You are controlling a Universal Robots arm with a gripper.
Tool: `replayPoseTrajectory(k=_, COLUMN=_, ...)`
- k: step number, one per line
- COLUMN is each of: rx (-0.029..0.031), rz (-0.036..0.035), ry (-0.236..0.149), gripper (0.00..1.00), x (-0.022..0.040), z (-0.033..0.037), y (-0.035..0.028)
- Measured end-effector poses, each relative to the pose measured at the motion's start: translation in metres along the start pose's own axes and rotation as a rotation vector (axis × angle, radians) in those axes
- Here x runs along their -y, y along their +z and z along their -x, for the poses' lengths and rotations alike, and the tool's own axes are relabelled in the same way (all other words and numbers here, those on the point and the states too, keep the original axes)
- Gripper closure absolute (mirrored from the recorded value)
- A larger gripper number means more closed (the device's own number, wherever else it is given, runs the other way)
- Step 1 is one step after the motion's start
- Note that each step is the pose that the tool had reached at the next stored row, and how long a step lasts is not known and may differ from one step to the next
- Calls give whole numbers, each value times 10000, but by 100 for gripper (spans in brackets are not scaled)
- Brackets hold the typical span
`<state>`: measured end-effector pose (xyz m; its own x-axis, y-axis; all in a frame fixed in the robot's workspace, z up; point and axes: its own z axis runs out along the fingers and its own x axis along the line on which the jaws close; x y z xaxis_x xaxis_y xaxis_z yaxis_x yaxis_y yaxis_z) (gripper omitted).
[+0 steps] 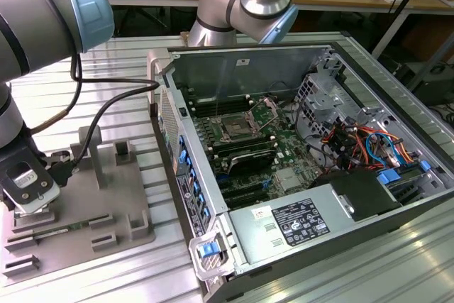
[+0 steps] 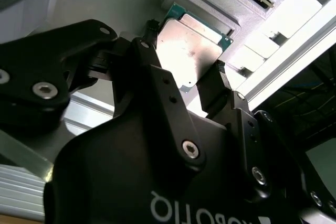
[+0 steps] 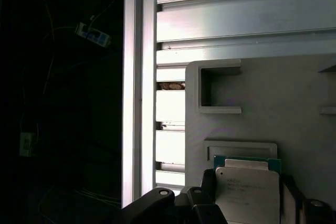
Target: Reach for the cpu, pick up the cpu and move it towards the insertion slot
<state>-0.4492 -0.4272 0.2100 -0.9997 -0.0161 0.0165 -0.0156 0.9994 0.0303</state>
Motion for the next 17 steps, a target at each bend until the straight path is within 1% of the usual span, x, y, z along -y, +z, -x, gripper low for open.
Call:
replayPoseTrajectory(k=4, rx=3, rz=2, ry=0, gripper=45, x=-2, z=1, y=-35)
replayPoseTrajectory(k=11, rx=3, rz=2, ry=0, gripper=45, x=-1, z=1, y=-39)
replayPoseTrajectory(k=17, rx=2, rz=1, ry=0, gripper=45, x=-3, z=1, y=-74)
